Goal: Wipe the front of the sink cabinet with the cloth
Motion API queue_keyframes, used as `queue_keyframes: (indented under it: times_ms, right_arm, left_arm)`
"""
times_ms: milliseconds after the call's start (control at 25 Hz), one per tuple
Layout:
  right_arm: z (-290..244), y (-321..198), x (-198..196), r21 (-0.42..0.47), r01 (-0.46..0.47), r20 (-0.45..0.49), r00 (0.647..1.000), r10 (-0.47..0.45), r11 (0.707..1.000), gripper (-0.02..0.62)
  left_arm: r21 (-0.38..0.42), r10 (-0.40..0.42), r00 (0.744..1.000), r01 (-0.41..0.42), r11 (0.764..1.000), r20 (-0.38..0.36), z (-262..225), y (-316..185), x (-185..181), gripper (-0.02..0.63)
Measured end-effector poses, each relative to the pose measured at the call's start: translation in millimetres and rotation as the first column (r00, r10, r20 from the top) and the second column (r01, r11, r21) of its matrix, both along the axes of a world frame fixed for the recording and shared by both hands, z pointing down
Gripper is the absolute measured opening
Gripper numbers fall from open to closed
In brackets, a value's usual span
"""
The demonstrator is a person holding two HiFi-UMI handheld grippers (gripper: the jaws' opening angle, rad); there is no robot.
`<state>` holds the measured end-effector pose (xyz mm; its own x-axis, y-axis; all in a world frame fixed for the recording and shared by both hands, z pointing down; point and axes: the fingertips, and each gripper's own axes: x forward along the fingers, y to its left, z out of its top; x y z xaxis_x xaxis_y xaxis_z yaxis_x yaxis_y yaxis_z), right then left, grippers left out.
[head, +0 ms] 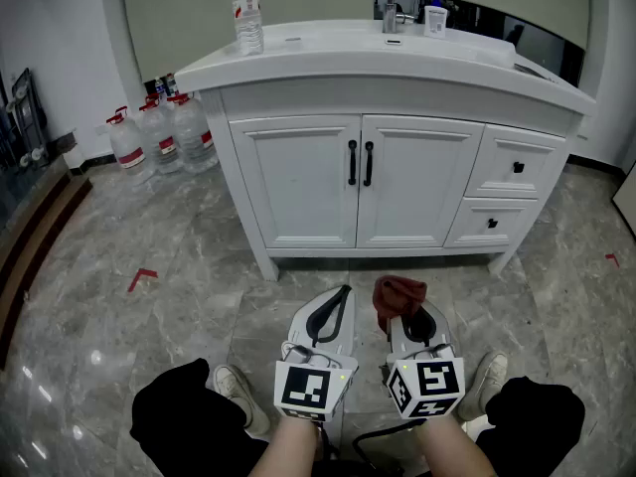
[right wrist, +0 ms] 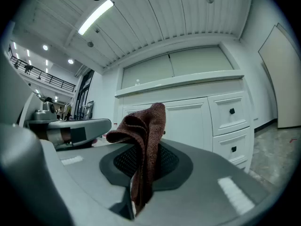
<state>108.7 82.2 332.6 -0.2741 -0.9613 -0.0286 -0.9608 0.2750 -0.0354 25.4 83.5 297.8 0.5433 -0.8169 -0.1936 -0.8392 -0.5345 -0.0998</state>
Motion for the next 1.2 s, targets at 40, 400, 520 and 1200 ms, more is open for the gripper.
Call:
queue_keyframes:
  times_ms: [40,400,520,1200]
  right_arm:
    - [0,0,0,0.000,0.000,-0.001,1.000,0.000,1.000,0.080]
    - [2,1,2,-0.004,-0.005,-0.013,1.000,0.005,1.000,0.080]
    - [0,-3,5,0.000,-0.017,0.007,1.000,0.017,1.000,0.080]
    - [31,-111,-32,-0.076,0.007,0.087,0.996,0.000,0.997,0.081]
  left_arm:
    - [0.000,0.000,1.000,0.000,1.000,0.000,0,0,0,0.000]
    - [0.013,0.006,1.000,-0.006,1.000,-0.012,-9,3,2,0.000]
    - [0.019,0.006,1.000,-0.006,1.000,0.007,-6,2,4,0.000]
    - [-0.059,-0.130,0.984,0.123,0.991,-0.123,18,-99,-80,0.000]
